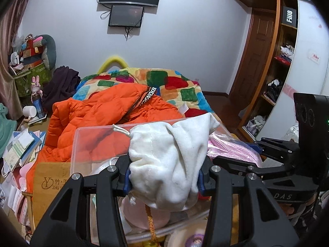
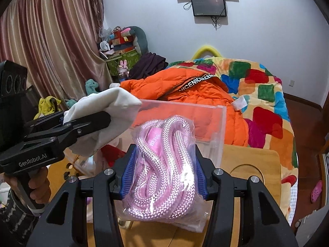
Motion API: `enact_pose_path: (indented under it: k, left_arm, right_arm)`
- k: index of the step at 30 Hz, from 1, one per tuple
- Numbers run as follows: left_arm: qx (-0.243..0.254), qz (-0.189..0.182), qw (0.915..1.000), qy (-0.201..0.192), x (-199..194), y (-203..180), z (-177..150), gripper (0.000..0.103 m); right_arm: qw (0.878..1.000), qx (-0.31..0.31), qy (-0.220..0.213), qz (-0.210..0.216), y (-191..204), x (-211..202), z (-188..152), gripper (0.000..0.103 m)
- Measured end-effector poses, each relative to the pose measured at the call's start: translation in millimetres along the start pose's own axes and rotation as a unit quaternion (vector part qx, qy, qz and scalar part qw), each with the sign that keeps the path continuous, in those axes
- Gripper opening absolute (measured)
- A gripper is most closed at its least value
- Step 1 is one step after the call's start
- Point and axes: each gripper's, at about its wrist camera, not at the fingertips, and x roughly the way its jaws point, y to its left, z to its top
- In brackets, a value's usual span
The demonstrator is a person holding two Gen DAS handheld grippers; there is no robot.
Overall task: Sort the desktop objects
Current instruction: 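Lift the pouch and rope bag and carry both over the clear box, then open the left tool to drop the pouch while the right tool drops the rope bag, then grasp the blue Max card box with the left tool while the right tool grasps the cream tub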
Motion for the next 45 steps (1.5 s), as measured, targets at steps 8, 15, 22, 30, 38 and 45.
enact_pose_path:
  k: [8, 15, 22, 30, 38, 45]
  left_arm:
    - [0.006, 0.009, 0.9997, 0.021, 17, 1, -6, 0.048]
    - [0.003, 0.011, 0.9996, 0.025, 16, 0, -7, 0.057]
    - [0.013, 0.018, 0.9998, 0.000, -7, -4, -3, 0.068]
    - [0.019, 0.023, 0.9992, -0.025, -39, -9, -2, 0.078]
    - [0.016, 0.040, 0.9986, -0.033, -68, 0, -20, 0.086]
    - [0.003, 0.057, 0.9982, -0.020, -84, 18, -44, 0.087]
  right_arm:
    - [0.999, -0.022, 0.021, -0.017, 4, 22, -4, 0.044]
    - [0.999, -0.026, 0.022, -0.024, 6, 20, -3, 0.045]
    - [0.999, -0.030, 0.009, -0.039, 9, 2, -6, 0.046]
    - [0.998, -0.021, -0.014, -0.050, 17, -31, -14, 0.056]
    - [0.998, -0.017, -0.034, -0.045, 36, -60, -30, 0.064]
    - [0.999, -0.015, -0.034, -0.037, 55, -67, -50, 0.065]
